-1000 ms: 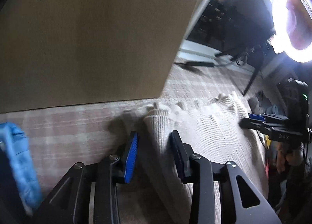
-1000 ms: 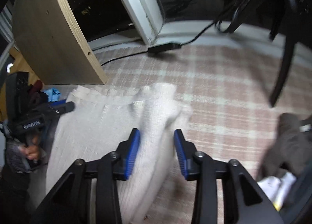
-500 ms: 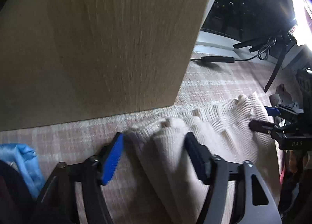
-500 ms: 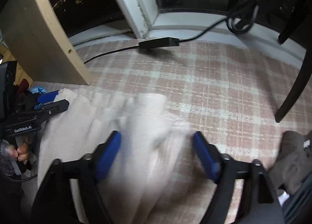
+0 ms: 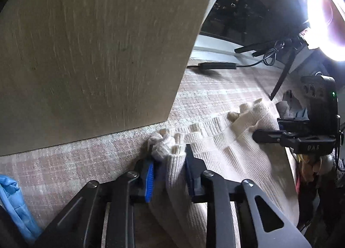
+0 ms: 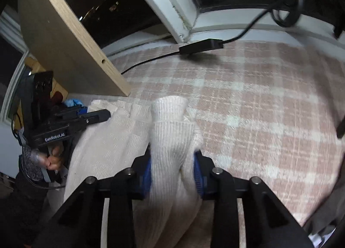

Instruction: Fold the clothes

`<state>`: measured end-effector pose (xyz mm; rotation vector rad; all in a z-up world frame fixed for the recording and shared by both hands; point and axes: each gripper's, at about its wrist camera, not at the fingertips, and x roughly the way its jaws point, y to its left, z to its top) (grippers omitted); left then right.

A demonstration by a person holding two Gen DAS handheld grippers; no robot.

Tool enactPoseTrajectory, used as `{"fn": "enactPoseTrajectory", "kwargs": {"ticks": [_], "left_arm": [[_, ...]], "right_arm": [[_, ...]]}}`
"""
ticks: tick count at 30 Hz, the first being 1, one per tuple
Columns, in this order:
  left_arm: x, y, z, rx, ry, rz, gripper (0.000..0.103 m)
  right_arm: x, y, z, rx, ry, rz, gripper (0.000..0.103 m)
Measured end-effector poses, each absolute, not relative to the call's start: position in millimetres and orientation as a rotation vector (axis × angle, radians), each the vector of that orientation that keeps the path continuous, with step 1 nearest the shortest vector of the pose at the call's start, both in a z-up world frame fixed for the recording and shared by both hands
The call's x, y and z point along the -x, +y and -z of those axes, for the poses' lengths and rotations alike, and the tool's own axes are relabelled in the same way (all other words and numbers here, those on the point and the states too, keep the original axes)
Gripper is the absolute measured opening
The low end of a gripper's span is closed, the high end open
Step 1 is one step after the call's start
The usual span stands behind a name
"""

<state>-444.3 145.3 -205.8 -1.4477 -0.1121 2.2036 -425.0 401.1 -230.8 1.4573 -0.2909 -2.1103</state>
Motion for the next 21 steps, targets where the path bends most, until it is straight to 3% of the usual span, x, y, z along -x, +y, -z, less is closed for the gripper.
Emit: {"fn": "enactPoseTrajectory", "kwargs": {"ticks": [7,16,21], "left_arm": [[412,124,131,1.303,-0.175,-2.218,0.018],[313,112,-11,0.944,-0.019,-2.308,0.017],[238,111,-3,0.926,0.081,-2.290,0.017]], "right_arm": [[386,417,169,-1.276,-0.388,2.145,0.025],[303,413,37,-0.979,-0.182,2.303,0.025],[239,414,35,-0.964,-0.087,2.359,0.025]]}}
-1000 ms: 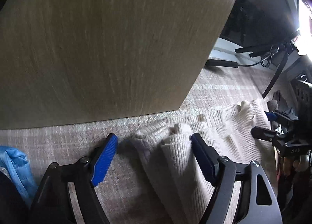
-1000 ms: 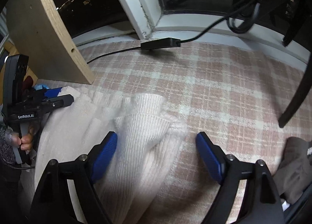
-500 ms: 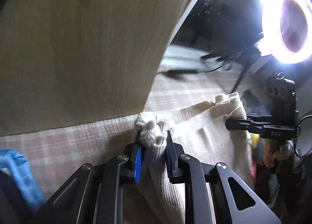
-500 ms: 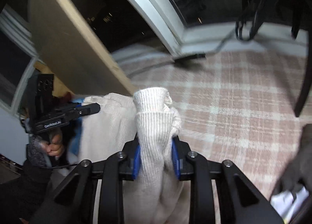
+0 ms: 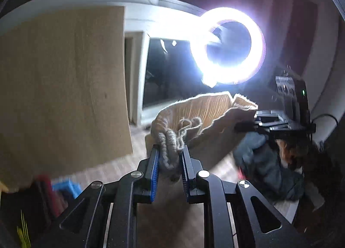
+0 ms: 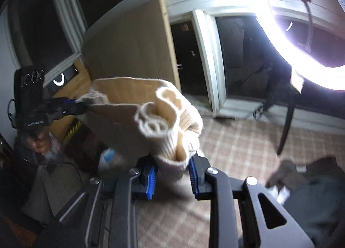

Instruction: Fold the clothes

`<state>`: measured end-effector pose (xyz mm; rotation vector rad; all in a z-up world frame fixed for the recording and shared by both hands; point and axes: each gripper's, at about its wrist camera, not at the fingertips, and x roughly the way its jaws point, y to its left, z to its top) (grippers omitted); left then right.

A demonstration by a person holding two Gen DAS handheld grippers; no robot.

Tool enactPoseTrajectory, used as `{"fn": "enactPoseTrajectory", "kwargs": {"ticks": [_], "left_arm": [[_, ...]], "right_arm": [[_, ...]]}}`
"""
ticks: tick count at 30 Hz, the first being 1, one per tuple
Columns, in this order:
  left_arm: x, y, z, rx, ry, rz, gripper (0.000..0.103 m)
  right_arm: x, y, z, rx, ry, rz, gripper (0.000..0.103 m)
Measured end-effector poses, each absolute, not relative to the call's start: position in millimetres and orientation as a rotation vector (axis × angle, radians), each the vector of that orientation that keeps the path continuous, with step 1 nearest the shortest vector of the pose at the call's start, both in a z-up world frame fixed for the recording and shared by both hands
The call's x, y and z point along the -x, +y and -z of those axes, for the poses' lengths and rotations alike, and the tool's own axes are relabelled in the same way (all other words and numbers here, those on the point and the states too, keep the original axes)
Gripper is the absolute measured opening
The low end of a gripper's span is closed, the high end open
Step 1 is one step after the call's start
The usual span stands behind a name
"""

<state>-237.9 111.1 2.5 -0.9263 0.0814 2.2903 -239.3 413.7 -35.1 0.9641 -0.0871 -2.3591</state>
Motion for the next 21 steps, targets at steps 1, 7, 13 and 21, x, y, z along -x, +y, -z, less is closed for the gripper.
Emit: {"fn": "enactPoseTrajectory", "kwargs": {"ticks": [1,7,13,21], "left_arm": [[221,111,8,0.941,0.095,-2.281,0.017],[147,110,87,1.176,0.054,-2.155,0.016],[106,117,142,1.324,0.039,-2.066,0.016],[61,94,141,1.451,0.134,-1.955,0.018]], "right_arm": [[224,414,42,-0.969,-0.083,2.366,0.025],[138,411,121,-1.107,-0.115,2.338,0.025],[96,415,181,-1.244,-0.162,2.331,0.025],[50,434,193,-1.476,0.037,2.228,0.033]]}}
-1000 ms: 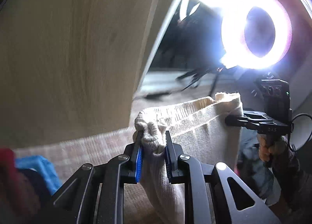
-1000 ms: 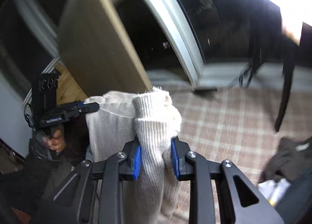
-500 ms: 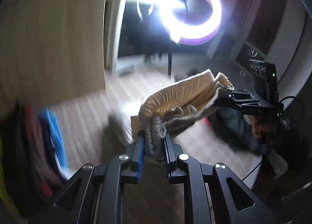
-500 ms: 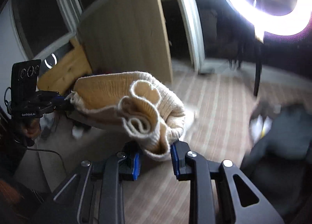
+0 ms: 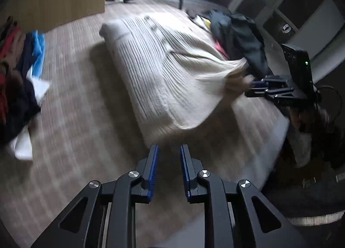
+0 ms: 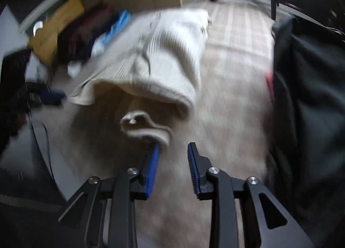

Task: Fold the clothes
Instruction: 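Open both grippers and release the folded cardigan onto the rug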

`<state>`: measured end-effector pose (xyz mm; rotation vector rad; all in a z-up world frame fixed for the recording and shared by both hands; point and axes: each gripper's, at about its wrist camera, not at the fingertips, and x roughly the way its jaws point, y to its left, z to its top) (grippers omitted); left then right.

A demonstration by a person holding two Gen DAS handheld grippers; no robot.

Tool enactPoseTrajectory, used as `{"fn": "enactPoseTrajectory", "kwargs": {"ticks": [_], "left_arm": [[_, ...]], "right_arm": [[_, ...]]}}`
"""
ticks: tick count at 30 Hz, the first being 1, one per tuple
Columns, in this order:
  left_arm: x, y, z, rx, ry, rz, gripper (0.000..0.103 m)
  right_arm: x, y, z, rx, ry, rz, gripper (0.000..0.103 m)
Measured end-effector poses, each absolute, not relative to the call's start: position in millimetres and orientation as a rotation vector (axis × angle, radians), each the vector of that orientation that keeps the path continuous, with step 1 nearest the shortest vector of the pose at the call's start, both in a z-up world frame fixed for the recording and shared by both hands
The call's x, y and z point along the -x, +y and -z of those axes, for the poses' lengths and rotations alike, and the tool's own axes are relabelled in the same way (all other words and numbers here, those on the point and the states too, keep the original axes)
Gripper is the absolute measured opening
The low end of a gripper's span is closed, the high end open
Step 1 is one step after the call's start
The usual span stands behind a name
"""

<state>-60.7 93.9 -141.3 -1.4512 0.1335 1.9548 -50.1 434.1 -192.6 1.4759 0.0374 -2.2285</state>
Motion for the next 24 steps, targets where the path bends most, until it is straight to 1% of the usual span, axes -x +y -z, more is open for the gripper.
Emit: {"fn": "enactPoseTrajectory", "kwargs": {"ticks": [2,5,7,11,13,16,18,20,22,23,24], "left_arm": [[55,84,128,1.432,0.137,-1.968,0.018],[66,86,112,1.362,0.138,-2.029,0.018],[79,100,114,1.315,0.159,-2.071,0.018],[104,142,142,1.283,0.153,-2.059,0.018],[106,151,158,1.320,0.166,-2.026,0.018],[103,159,183,1.391,0.229,-1.988,0.018],[101,157,189,1.394,0.246,-1.981,0.022],[107,150,181,1.435,0.183,-1.980,0.020],[114,140,169,1.453,0.101,-1.997,0.021],[116,134,160,1.442,0.076,-2.038,0.024],[117,129,152,1.430,0.055,-2.081,0.031]], "right_arm": [[32,447,181,-1.506,0.078,2.231,0.037],[36,461,152,-1.417,-0.092,2.268,0.037],[52,458,141,-1.325,-0.195,2.286,0.037],[83,422,159,-1.302,-0.217,2.248,0.036],[98,405,168,-1.295,-0.226,2.230,0.033],[105,398,197,-1.408,-0.203,2.209,0.033],[104,402,217,-1.476,-0.211,2.188,0.033],[105,412,212,-1.492,-0.280,2.178,0.033],[106,425,202,-1.482,-0.370,2.187,0.033],[106,429,193,-1.465,-0.368,2.224,0.039],[106,432,185,-1.448,-0.365,2.261,0.052]]}}
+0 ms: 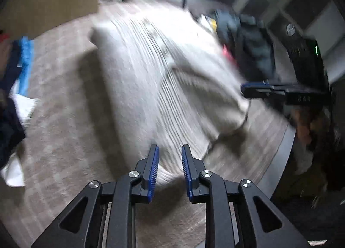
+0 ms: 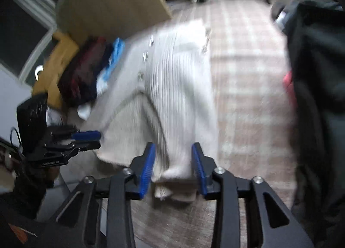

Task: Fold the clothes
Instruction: 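Open both grippers and release the folded cardigan onto the rug, then slide both grippers under the folded cardigan and grasp it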

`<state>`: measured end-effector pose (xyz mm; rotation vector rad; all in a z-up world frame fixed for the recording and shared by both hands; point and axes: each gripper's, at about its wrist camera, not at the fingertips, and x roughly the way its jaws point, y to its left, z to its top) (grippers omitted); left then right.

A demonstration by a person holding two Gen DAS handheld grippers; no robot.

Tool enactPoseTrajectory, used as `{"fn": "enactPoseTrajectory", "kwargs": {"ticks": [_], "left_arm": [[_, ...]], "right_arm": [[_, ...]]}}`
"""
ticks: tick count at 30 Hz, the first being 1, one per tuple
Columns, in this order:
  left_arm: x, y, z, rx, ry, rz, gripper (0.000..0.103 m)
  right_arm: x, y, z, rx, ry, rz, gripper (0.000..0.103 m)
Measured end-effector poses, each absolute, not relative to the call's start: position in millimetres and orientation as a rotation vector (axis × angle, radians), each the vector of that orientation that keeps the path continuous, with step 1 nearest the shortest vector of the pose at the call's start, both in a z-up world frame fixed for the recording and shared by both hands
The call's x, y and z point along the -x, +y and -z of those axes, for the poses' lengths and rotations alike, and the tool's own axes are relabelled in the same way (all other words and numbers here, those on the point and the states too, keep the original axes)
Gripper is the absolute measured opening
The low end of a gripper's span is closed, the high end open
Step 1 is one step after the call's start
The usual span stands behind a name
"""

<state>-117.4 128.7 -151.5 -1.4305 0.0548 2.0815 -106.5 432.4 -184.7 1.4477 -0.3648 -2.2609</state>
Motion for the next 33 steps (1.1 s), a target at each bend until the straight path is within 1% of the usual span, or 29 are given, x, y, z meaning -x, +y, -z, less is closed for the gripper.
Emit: {"fn": "enactPoseTrajectory", "kwargs": {"ticks": [1,2,4,5,9,11,13,15,21,25,28,31,33], "left_arm": [[119,125,146,1.427,0.048,-2.116,0.038],[120,122,144,1.423,0.031,-2.146,0.039],[123,116,141,1.412,-0.006,-2.205,0.039],[128,113,142,1.424,-0.044,-2.218,0.039],[142,104,156,1.529,-0.237,-2.218,0.049],[146,107,164,1.586,-0.268,-2.194,0.050],[145,112,166,1.604,-0.240,-2.194,0.051],[146,116,167,1.609,-0.204,-2.209,0.054],[157,124,178,1.638,-0.222,-2.191,0.056],[163,134,185,1.647,-0.197,-2.181,0.056],[166,138,188,1.653,-0.213,-2.177,0.056],[167,141,191,1.659,-0.215,-2.174,0.056],[169,143,193,1.669,-0.205,-2.174,0.056]], "right_arm": [[107,436,176,-1.432,-0.357,2.299,0.059],[109,435,169,-1.442,-0.295,2.352,0.067],[113,432,159,-1.465,-0.162,2.461,0.067],[115,431,156,-1.480,-0.129,2.508,0.067],[127,435,156,-1.575,-0.154,2.574,0.068],[133,430,156,-1.590,-0.165,2.566,0.068],[135,420,156,-1.576,-0.138,2.563,0.068],[138,413,158,-1.569,-0.099,2.562,0.068],[149,408,181,-1.597,-0.131,2.462,0.068],[158,407,196,-1.618,-0.138,2.397,0.068],[162,411,202,-1.611,-0.199,2.338,0.068],[164,413,203,-1.583,-0.220,2.314,0.068],[165,411,205,-1.581,-0.190,2.308,0.068]]}}
